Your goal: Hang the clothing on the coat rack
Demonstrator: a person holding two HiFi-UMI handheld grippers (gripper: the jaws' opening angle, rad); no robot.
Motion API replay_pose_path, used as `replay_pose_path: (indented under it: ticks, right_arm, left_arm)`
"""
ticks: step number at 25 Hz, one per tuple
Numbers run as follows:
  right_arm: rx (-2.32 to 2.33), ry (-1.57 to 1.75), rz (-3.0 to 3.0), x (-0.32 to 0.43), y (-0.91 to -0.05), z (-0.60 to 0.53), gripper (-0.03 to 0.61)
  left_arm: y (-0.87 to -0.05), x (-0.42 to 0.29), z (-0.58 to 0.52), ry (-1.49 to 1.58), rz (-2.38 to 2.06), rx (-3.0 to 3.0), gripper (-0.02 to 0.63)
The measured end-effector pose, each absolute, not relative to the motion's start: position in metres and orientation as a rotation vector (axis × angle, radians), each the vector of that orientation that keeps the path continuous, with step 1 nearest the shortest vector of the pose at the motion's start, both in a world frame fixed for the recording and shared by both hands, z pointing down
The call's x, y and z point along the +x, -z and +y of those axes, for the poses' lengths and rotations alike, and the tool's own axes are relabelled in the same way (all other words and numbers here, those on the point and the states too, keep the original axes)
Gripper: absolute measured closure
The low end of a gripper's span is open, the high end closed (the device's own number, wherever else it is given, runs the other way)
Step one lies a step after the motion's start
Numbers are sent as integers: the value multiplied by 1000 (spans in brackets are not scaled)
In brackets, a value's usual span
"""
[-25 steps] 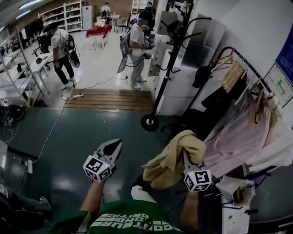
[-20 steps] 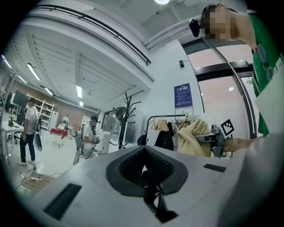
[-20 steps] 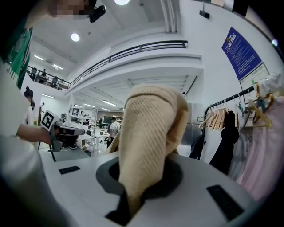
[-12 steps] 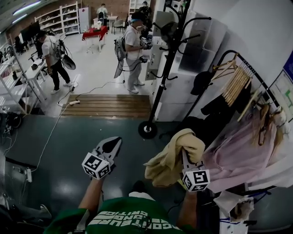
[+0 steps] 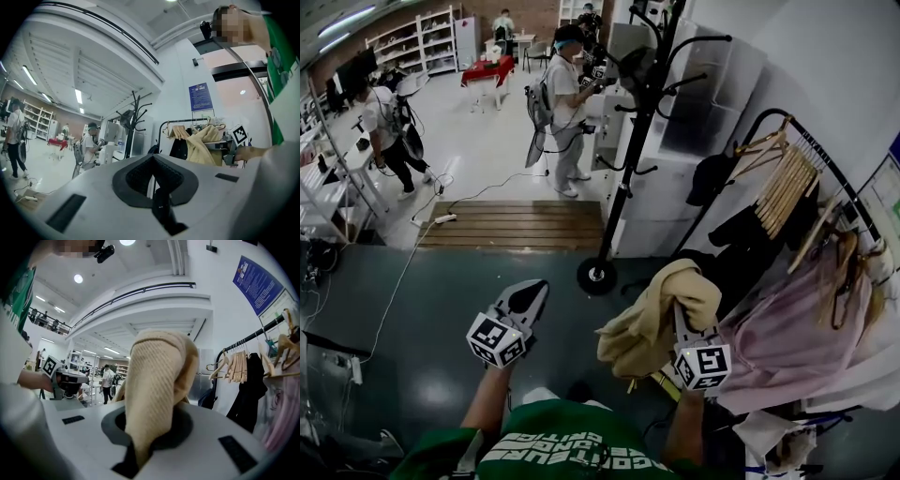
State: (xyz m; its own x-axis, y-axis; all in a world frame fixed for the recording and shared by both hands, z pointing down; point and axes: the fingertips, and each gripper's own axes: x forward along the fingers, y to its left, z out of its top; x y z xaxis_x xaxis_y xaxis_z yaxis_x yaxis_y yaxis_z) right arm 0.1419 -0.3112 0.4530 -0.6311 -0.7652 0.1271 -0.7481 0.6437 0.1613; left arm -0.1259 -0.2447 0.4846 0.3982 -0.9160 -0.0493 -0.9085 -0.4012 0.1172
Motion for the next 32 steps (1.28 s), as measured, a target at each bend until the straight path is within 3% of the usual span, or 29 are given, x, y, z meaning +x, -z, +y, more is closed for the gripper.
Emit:
replay_pose_path:
  ticks: [32]
  right_arm:
    - [1291, 125, -2661, 86, -454, -408, 537]
  left_arm:
    - [-485, -167, -372, 157, -1552, 2646, 620]
